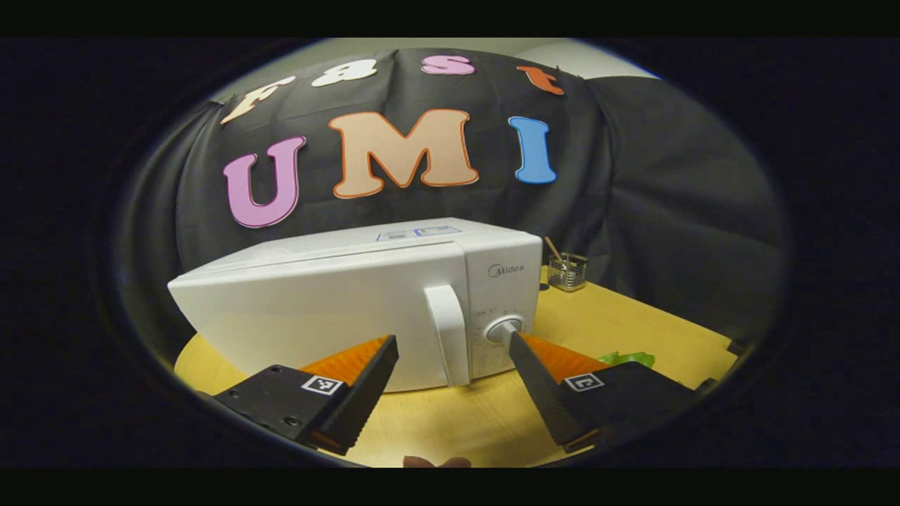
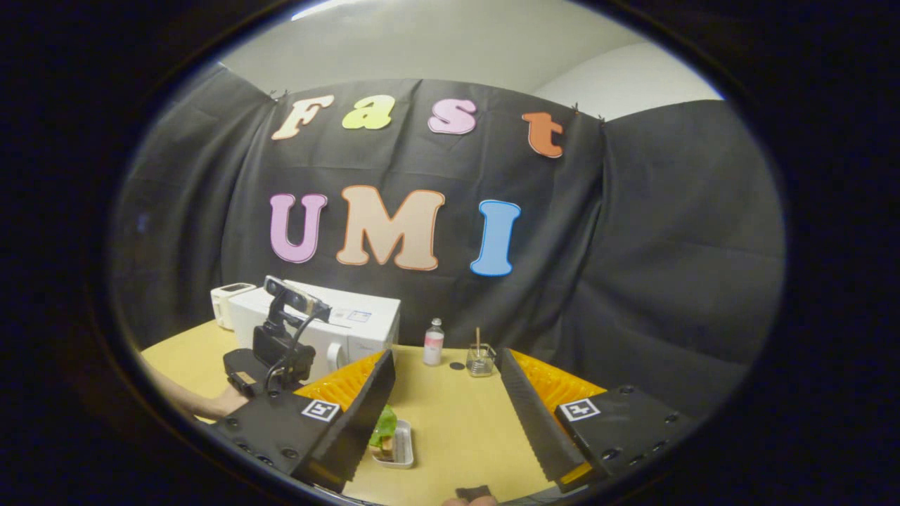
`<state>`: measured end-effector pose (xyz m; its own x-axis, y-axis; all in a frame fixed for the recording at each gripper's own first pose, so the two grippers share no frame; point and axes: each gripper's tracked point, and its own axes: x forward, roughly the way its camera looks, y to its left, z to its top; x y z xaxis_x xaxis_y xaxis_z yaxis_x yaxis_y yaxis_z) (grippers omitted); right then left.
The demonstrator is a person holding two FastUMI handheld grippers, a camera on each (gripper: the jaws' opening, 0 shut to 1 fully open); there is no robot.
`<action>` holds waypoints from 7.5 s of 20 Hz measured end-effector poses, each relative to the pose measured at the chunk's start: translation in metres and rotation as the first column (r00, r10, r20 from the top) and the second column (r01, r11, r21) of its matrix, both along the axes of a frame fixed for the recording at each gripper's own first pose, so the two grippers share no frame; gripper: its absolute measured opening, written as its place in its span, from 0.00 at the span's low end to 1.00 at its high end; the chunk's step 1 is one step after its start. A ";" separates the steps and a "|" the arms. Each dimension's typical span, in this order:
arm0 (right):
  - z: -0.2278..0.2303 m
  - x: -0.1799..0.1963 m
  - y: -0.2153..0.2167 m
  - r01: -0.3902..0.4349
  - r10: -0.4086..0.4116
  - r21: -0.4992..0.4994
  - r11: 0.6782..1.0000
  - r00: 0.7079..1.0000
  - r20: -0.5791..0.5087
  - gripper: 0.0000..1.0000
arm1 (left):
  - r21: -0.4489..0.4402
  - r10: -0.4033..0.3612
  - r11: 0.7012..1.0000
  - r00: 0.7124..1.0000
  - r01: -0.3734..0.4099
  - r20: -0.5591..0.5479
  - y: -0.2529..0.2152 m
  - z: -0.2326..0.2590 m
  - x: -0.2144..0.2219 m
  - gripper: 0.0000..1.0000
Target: Open the microwave oven with the left hand, put the food in, and close the microwave oven.
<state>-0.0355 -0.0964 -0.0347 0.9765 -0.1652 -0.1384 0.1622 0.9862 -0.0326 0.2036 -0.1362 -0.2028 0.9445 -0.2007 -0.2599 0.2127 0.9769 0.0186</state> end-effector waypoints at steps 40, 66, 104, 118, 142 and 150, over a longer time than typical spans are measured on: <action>-0.016 0.010 -0.015 0.025 -0.027 0.068 0.997 0.999 0.026 0.97 | -0.024 -0.114 0.993 0.988 0.112 -0.107 0.013 -0.021 -0.073 0.03; -0.076 0.062 0.114 -0.226 0.232 0.081 0.971 0.969 -0.083 0.97 | -0.144 0.294 0.933 0.929 -0.330 -0.224 0.286 -0.045 -0.268 0.02; -0.318 0.062 0.113 -0.058 0.178 0.218 0.974 0.791 -0.586 0.39 | -0.037 0.298 0.951 0.941 -0.307 -0.163 0.287 0.033 -0.317 0.91; -0.261 0.072 0.099 -0.074 0.182 0.231 0.970 0.851 -0.493 0.39 | -0.017 0.350 0.936 0.920 -0.353 0.177 0.300 0.161 -0.270 0.96; -0.238 0.192 0.351 0.177 0.360 0.866 0.468 0.857 -0.370 0.38 | -0.095 0.286 0.956 0.951 -0.276 0.117 0.347 0.130 -0.283 0.98; -0.250 0.254 0.373 0.312 0.175 0.943 0.118 0.928 -0.329 0.38 | -0.111 0.261 0.962 0.962 -0.251 0.086 0.355 0.116 -0.267 0.98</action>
<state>0.2187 0.2764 -0.2845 0.8264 0.2863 -0.4850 0.4520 0.1765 0.8744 -0.0632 0.2188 -0.0864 0.9877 0.0311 -0.1535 -0.0426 0.9965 -0.0720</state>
